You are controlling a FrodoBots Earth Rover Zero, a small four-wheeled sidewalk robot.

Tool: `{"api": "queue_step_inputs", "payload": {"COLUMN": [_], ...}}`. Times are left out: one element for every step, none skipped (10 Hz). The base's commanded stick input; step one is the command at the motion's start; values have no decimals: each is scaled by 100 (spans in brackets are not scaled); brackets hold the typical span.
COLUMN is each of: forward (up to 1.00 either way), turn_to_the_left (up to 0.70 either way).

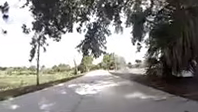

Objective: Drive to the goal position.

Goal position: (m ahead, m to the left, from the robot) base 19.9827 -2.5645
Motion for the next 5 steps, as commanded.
{"api": "queue_step_inputs", "payload": {"forward": [69,69,69,69,69], "turn_to_the_left": [1,1,1,1,1]}}
